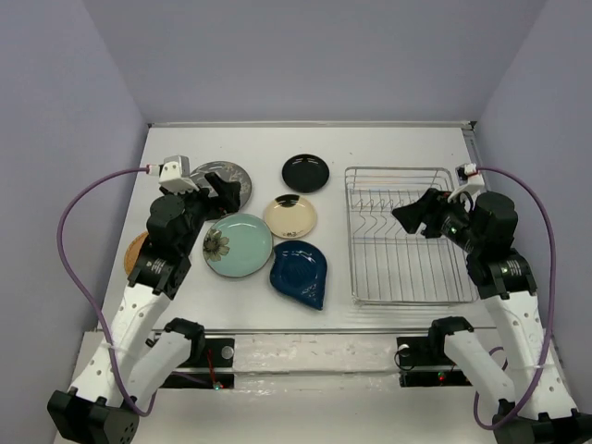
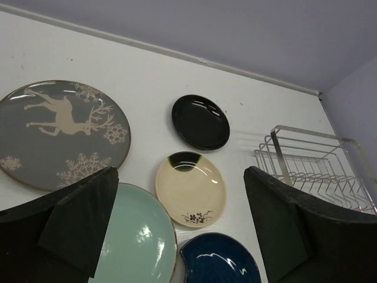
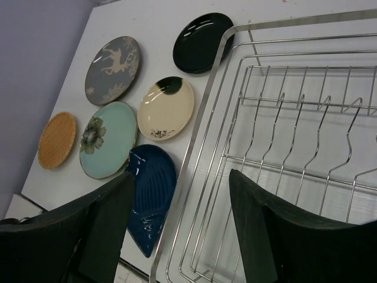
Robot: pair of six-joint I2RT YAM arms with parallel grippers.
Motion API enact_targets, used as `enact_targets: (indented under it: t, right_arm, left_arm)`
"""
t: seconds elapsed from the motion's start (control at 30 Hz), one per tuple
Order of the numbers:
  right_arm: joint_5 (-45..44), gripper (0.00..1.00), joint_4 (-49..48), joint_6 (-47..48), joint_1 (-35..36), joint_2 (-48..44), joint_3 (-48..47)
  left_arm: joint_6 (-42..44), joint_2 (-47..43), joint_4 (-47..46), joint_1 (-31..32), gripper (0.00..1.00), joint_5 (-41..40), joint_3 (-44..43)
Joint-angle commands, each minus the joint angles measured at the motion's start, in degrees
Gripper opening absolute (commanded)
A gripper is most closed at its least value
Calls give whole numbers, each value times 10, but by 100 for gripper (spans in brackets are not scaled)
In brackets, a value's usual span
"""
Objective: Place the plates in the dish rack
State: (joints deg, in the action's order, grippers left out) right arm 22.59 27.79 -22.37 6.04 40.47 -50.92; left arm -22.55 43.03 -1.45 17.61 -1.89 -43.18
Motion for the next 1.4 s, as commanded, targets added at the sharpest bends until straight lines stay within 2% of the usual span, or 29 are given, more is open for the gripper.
enact_targets:
  t: [0.0,0.2,0.33,0.37,0.5,0.63,0.67,1.03,1.13,1.37]
  right_arm:
    - [33,71,-41,-7,-2,-8,10]
    - [56,71,-48,-18,-2,-14,23]
    - [80,70,-58,-30,-2,-21,49]
    - [81,70,-57,-30,-2,-28,54]
    - [76,70,-56,-26,-2,-46,80]
    - [76,70,-55,-22,-2,-55,96]
    - [80,70,-54,-22,-2,-53,98]
    - [99,70,-56,-23,-2,-53,108]
    - [100,70,-56,-25,-2,-52,109]
    - [104,69,-58,-27,-2,-51,111]
  left_arm:
    - [15,15,13,0,99,-41,-27]
    - [-13,65,29,-11,99,-56,-45]
    - [-59,123,-5,-70,99,-28,-55]
    - [-71,133,-26,-110,99,-10,-53]
    - [-133,192,-57,-190,99,0,-49]
    - [-155,281,-76,-214,99,-18,-62]
    - [-156,297,-77,-218,95,-25,-71]
    - [-142,443,-87,-281,79,-18,-95]
    - [-134,479,-96,-291,79,-1,-96]
    - [-158,571,-173,-311,74,121,-97]
